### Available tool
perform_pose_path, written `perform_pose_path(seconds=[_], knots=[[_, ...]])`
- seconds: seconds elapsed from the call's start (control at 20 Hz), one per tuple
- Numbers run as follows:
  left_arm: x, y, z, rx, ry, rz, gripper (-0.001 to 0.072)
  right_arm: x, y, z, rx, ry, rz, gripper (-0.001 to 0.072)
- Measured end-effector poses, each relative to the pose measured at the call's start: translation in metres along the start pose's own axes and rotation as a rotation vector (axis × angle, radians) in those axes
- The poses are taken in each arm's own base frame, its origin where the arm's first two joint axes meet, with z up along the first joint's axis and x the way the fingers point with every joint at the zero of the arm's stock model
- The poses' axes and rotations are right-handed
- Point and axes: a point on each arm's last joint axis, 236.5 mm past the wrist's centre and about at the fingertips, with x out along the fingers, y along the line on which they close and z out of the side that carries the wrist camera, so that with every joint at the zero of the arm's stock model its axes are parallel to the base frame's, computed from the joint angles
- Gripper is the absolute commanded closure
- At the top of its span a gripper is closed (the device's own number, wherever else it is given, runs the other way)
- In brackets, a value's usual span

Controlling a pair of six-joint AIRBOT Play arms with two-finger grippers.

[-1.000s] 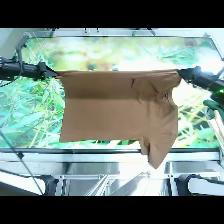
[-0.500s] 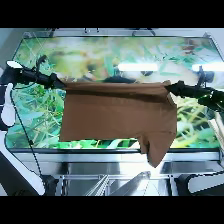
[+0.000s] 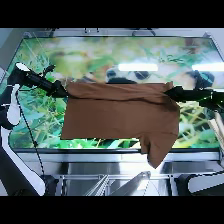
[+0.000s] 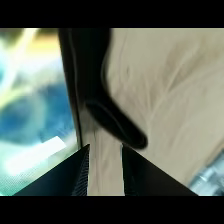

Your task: Fold the shirts.

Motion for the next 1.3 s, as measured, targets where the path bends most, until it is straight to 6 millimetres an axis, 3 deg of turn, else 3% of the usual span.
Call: perform_pose_path(seconds=[0.1,0.3,0.35,0.4,0.5,0.6,0.65,0.7,0.75,0.9,1.1,1.15,1.2,1.3], knots=[[-0.006,-0.003,-0.012,-0.052,0.037,-0.015,0.0586,-0.018,0.000,-0.003,0.029,0.016,0.015,0.0369],[-0.030,-0.009,-0.042,-0.134,0.039,-0.004,0.0580,-0.074,-0.005,-0.004,0.109,0.006,0.038,0.0371],[-0.034,-0.008,-0.054,-0.154,0.042,0.015,0.0529,-0.087,-0.006,-0.007,0.130,0.004,0.047,0.0391],[-0.036,-0.006,-0.070,-0.176,0.054,0.039,0.0473,-0.096,-0.006,-0.014,0.152,0.010,0.058,0.0483],[-0.032,-0.001,-0.104,-0.219,0.080,0.086,0.0473,-0.107,-0.005,-0.036,0.197,0.032,0.071,0.0483],[-0.015,0.002,-0.138,-0.257,0.107,0.117,0.0471,-0.107,-0.004,-0.064,0.240,0.056,0.084,0.0447],[-0.004,0.004,-0.152,-0.274,0.116,0.130,0.0463,-0.105,-0.004,-0.076,0.260,0.066,0.090,0.0363],[0.006,0.007,-0.162,-0.285,0.122,0.142,0.0417,-0.103,-0.004,-0.086,0.279,0.077,0.094,0.0363],[0.017,0.009,-0.172,-0.295,0.129,0.155,0.0417,-0.101,-0.004,-0.096,0.296,0.087,0.100,0.0363],[0.040,0.008,-0.192,-0.305,0.153,0.160,0.0417,-0.098,0.005,-0.118,0.329,0.125,0.140,0.0365],[0.058,0.004,-0.203,-0.302,0.197,0.155,0.0413,-0.098,0.015,-0.131,0.347,0.154,0.173,0.0368],[0.061,0.001,-0.207,-0.298,0.221,0.150,0.0428,-0.099,0.017,-0.131,0.347,0.153,0.179,0.0368],[0.062,-0.001,-0.208,-0.292,0.232,0.153,0.0694,-0.099,0.020,-0.129,0.348,0.144,0.189,0.0368],[0.064,-0.002,-0.208,-0.249,0.250,0.171,0.0683,-0.100,0.026,-0.119,0.354,0.102,0.217,0.0368]])
